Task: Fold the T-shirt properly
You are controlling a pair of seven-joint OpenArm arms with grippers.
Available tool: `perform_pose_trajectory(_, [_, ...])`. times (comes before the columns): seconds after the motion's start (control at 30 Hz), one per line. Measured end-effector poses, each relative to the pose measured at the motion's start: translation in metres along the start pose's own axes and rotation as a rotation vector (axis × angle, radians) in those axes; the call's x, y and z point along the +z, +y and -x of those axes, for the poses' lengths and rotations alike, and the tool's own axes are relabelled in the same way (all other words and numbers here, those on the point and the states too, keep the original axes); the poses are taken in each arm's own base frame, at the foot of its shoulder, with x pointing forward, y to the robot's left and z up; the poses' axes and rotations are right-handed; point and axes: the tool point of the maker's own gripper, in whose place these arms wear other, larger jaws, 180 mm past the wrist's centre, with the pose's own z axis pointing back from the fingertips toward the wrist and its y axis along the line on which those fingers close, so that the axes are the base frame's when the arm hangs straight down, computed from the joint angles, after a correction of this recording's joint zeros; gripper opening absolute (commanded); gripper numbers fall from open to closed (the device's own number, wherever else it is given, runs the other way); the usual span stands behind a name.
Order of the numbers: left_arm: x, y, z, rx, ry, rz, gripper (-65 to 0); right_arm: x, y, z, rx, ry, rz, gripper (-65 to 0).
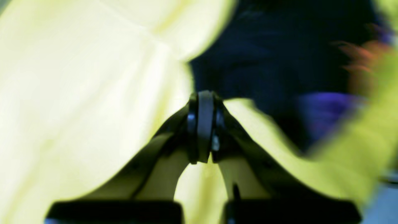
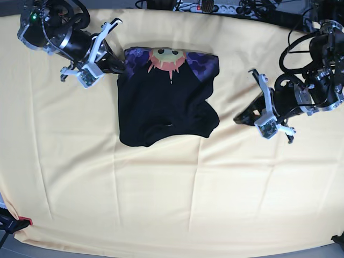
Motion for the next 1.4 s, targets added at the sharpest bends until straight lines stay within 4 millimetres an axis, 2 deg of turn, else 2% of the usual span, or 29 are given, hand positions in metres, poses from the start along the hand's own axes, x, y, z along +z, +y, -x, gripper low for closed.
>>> perform_pose_trajectory(0.1, [0.016, -0.015, 0.010, 0.093, -0.003, 0.079, -65.0, 0.016, 0.004, -0.001, -0.093, -0.052, -0.048, -65.0])
perform_pose_trajectory(0.2, [0.039, -0.028, 0.006, 0.182, -0.066, 0.158, -65.0, 0.034, 0.017, -0.002, -0.130, -0.095, -0.140, -65.0])
perform_pose_trajectory(0.3, [0.055, -0.041, 0.014, 0.216, -0.067, 0.207, -65.0, 0.052, 0.023, 0.012, -0.192, -0.058, -0.169, -65.0])
perform_pose_trajectory(0.47, [0.078, -0.037, 0.045, 0.303, 0.029, 0.112, -65.0, 0.080, 0.003, 0.039, -0.273, 0.001, -0.021, -65.0])
perform_pose_trajectory(0.6, [0.091, -0.052, 0.069, 0.371, 0.107, 0.103, -65.0, 0.103, -0.004, 0.062, -0.321, 0.073, 0.064, -65.0])
perform_pose_trajectory(0.7, [0.098, -0.078, 0.086, 0.427, 0.180, 0.144, -65.0, 0.119, 0.002, 0.083, -0.369, 0.151, 0.089, -65.0])
perform_pose_trajectory(0.9, [0.115, -0.149, 0.109, 0.550, 0.323, 0.288, -65.0, 0.146, 0.037, 0.120, -0.477, 0.318, 0.053, -65.0])
perform_pose_trajectory(1.1, [0.146, -0.214, 0.129, 0.670, 0.455, 0.438, -65.0, 0.169, 0.064, 0.142, -0.563, 0.440, 0.019, -65.0])
perform_pose_trajectory(1.23, [0.156, -0.247, 0.131, 0.763, 0.486, 0.509, -65.0, 0.169, 0.069, 0.166, -0.685, 0.447, -0.015, -65.0])
perform_pose_trajectory(1.3, [0.153, -0.261, 0.130, 0.816, 0.472, 0.541, -65.0, 0.166, 0.077, 0.185, -0.769, 0.463, -0.062, -65.0])
perform_pose_trajectory(1.4, [0.144, -0.281, 0.146, 0.858, 0.498, 0.552, -65.0, 0.147, 0.088, 0.212, -0.896, 0.465, -0.145, -65.0])
